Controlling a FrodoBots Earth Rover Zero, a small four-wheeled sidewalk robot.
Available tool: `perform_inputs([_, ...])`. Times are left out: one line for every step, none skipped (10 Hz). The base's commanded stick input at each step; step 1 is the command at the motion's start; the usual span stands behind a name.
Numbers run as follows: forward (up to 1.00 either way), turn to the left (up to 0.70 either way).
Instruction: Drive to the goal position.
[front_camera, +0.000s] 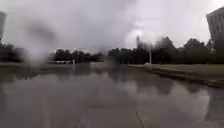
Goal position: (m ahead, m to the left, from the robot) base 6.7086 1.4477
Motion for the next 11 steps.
perform_inputs([0.7, -0.34])
perform_inputs([0.7, -0.34])
perform_inputs([0.7, -0.31])
perform_inputs([0.7, -0.24])
perform_inputs([0.7, -0.15])
perform_inputs([0.7, -0.06])
perform_inputs([0.7, 0.0])
perform_inputs([0.7, 0.0])
perform_inputs([0.7, 0.0])
perform_inputs([0.7, 0.0])
perform_inputs([0.7, 0.0])
